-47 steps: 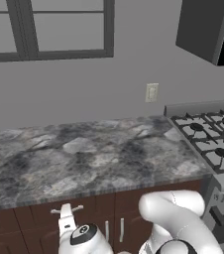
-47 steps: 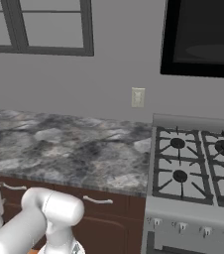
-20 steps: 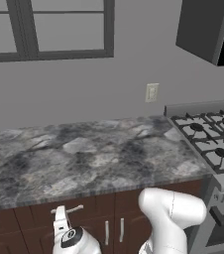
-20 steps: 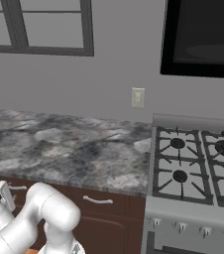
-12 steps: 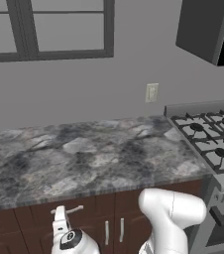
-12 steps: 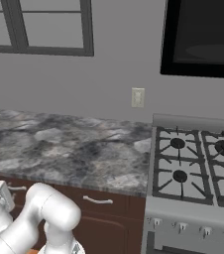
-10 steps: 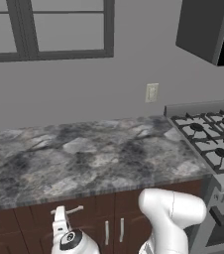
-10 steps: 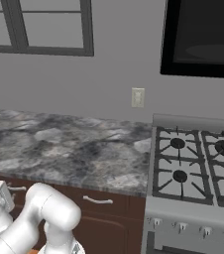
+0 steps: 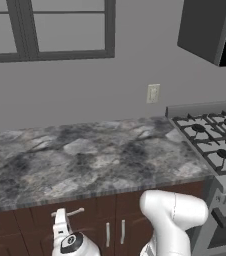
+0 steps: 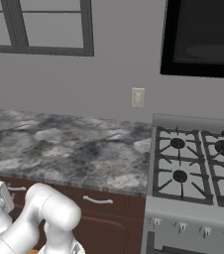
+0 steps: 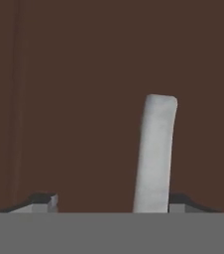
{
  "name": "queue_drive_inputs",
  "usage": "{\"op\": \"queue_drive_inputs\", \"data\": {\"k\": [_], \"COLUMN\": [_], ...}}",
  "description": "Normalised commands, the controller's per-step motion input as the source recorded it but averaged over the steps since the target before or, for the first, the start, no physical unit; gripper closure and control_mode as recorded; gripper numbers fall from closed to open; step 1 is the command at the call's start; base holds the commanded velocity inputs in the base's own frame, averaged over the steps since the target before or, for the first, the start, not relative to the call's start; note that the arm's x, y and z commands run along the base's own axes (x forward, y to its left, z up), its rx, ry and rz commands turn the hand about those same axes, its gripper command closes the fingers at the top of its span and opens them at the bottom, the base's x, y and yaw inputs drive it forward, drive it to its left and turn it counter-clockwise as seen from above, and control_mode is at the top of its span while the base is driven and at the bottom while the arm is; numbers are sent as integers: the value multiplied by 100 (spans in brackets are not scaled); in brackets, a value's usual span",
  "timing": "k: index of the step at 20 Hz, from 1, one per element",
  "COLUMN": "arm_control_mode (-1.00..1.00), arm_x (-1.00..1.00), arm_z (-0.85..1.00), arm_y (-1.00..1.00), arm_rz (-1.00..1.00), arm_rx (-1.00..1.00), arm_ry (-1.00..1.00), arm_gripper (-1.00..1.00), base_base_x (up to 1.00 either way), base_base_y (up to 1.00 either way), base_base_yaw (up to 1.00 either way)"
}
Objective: Take the tongs from the drawer on the left and place them on the dining counter next to the tray containing the hot dog.
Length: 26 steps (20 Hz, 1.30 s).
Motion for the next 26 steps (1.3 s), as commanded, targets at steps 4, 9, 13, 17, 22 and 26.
{"op": "queue_drive_inputs", "data": {"k": [4, 9, 13, 17, 22, 26], "arm_control_mode": [-100, -100, -100, -100, -100, -100], "arm_x": [0, -67, -100, -100, -100, -100], "arm_z": [0, -16, -42, -41, -22, -10], "arm_y": [0, -1, -1, 0, 0, 0], "arm_rz": [0, 0, 0, 0, -1, -1], "arm_rx": [0, 0, 0, 0, 1, 0], "arm_ry": [0, 1, 0, -3, -4, -3], "arm_gripper": [100, 100, 100, 100, 100, 100], "base_base_x": [0, 0, 0, 0, 0, 0], "base_base_y": [0, 0, 0, 0, 0, 0], "base_base_yaw": [0, 0, 0, 0, 0, 0]}}
